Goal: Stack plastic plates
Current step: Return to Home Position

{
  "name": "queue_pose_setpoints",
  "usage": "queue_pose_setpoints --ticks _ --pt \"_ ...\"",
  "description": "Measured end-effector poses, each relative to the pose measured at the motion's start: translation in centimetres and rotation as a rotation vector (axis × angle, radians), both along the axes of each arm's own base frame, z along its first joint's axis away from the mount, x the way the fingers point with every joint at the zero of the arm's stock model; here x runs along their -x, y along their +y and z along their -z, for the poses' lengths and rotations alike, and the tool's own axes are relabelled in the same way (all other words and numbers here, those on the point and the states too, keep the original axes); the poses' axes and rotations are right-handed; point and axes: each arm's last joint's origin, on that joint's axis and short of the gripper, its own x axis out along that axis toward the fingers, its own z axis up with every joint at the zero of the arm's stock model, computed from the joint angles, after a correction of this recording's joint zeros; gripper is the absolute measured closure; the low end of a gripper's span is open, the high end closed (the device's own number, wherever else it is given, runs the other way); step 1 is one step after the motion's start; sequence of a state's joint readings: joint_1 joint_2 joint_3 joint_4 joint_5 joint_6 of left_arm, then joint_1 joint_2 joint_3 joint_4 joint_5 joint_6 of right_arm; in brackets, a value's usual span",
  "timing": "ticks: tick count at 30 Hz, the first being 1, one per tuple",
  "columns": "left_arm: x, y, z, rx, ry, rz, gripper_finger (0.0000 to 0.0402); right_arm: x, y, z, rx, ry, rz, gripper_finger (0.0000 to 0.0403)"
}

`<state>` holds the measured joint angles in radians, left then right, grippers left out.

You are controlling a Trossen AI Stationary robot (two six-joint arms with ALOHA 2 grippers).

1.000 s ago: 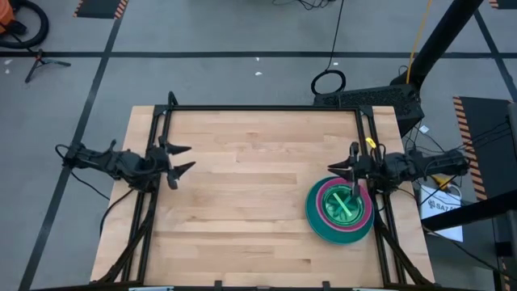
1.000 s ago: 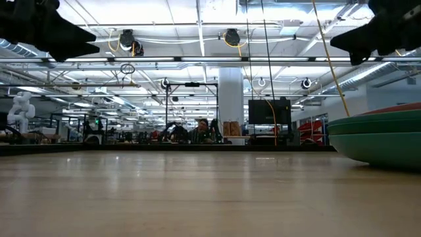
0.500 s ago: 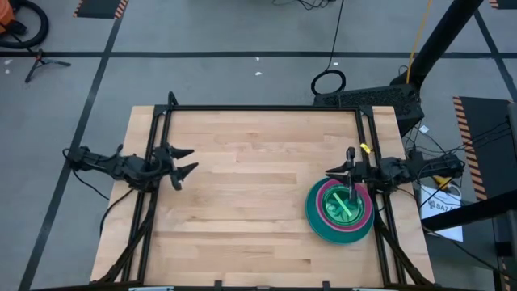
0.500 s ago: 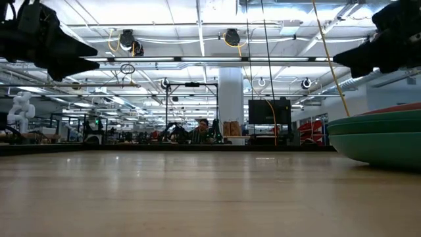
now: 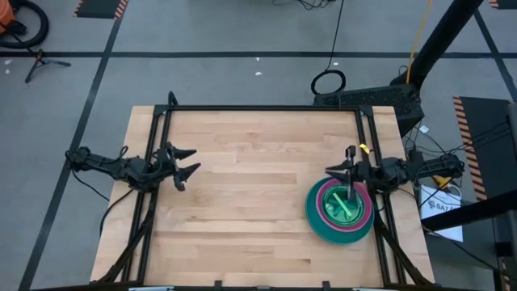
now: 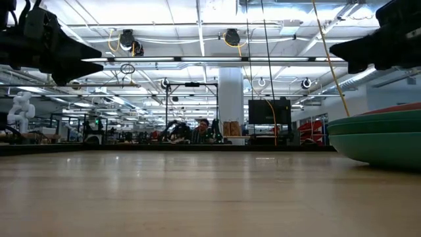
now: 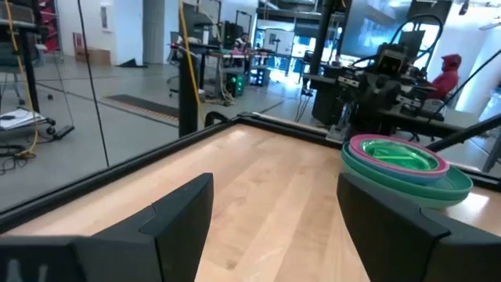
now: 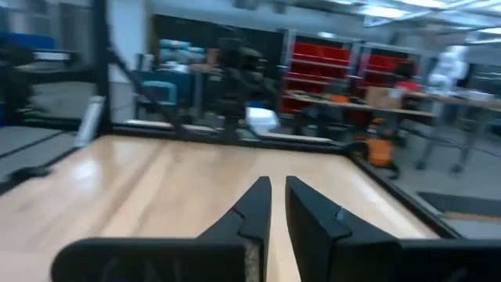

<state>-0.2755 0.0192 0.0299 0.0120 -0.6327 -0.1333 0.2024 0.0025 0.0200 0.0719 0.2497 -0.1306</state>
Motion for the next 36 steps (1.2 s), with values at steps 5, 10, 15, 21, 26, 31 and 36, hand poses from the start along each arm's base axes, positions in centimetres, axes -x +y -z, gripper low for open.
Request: queue_pose_setpoints --ticks 5,10,15,21,26,31,36 --pt "-0.04 -0.01 0.02 0.005 0.011 0.0 0.0126 0.03 -0.43 0.03 -0.032 0.002 0.151 0.0369" --pt "-0.02 0.0 -0.01 -0.005 0.017 -0.001 0.0126 0.06 -0.52 -0.04 -0.026 -0.004 0.181 0.0369" --pt "-0.02 0.0 0.0 -0.003 0.019 -0.001 0.0126 0.05 -0.48 -0.06 -0.026 -0.006 0.167 0.0369" --pt "-0.02 0.0 -0.01 -0.003 0.019 -0.001 0.0126 0.05 -0.48 -0.05 -0.026 -0.006 0.166 0.0369" --pt "-0.02 0.0 0.0 -0.004 0.019 -0.001 0.0126 0.05 -0.47 -0.08 -0.026 -0.009 0.165 0.0369" --pt "-0.02 0.0 0.0 -0.004 0.019 -0.001 0.0126 0.05 -0.47 -0.08 -0.026 -0.009 0.164 0.0369" --pt "-0.01 0.0 -0.02 -0.003 0.019 -0.001 0.0126 0.05 -0.47 -0.08 -0.027 -0.009 0.164 0.0369"
